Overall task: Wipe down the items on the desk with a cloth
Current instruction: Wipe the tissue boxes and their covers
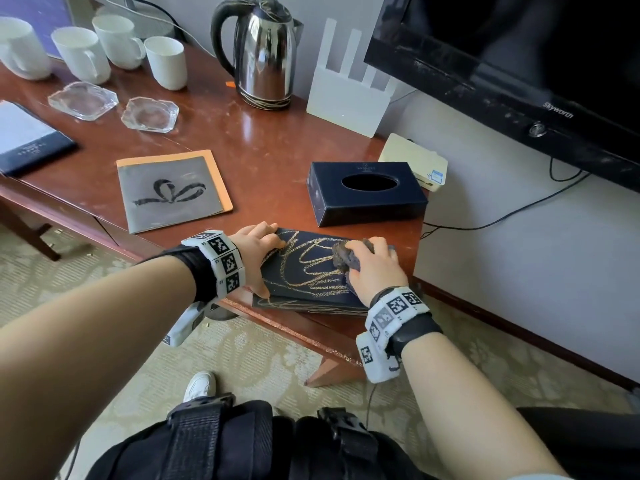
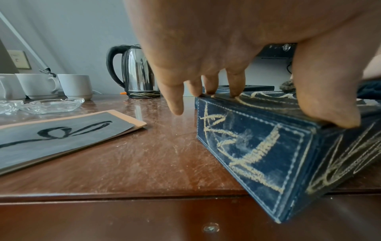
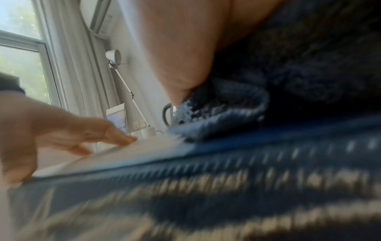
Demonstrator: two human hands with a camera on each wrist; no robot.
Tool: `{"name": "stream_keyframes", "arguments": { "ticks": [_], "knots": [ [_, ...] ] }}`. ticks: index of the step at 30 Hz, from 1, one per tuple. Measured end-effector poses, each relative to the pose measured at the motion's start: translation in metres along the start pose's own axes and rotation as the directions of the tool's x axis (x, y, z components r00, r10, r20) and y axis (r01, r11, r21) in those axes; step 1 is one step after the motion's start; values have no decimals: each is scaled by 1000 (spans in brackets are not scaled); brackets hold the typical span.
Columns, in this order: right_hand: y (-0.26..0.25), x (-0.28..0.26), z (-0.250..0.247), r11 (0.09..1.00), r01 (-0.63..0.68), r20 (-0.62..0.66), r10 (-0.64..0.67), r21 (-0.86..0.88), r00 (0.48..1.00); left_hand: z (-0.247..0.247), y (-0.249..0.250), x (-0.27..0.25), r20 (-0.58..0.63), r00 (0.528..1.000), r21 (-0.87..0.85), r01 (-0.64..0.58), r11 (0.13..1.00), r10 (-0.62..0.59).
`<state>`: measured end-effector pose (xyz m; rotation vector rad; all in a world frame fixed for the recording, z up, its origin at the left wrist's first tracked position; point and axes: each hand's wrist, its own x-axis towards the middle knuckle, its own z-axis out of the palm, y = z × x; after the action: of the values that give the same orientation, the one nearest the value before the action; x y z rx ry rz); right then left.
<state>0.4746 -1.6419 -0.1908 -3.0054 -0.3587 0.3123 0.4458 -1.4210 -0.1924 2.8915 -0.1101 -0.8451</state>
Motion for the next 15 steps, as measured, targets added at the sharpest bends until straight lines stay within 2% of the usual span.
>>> {"name": "stream_keyframes", "arguments": {
  "ticks": [1,4,6,9,12,15],
  "knots": [
    [6,3,-5,999,1,-14,-1,42,1000,0,0,0,3,1000,-3,0,1000,0],
    [34,14,-26,970,-155,-161,186,186,969,1,-1,0,5,1000,-21,-4,1000,4],
    [40,16,-31,975,-205,-129,215,88,968,2,-2,-1,10,1000,-36,-7,999,7],
    [25,13,-14,985,-130,0,131,-114,991,4,-1,-2,15,1000,-56,-1,998,2],
    [12,12,-6,994,-36,17,38,-104,999,4,1,-2,15,1000,-75,7,997,-6],
    [11,8,-6,980,183,124,-172,-84,977,5,2,0,5,1000,-72,11,997,-11]
  ]
}}
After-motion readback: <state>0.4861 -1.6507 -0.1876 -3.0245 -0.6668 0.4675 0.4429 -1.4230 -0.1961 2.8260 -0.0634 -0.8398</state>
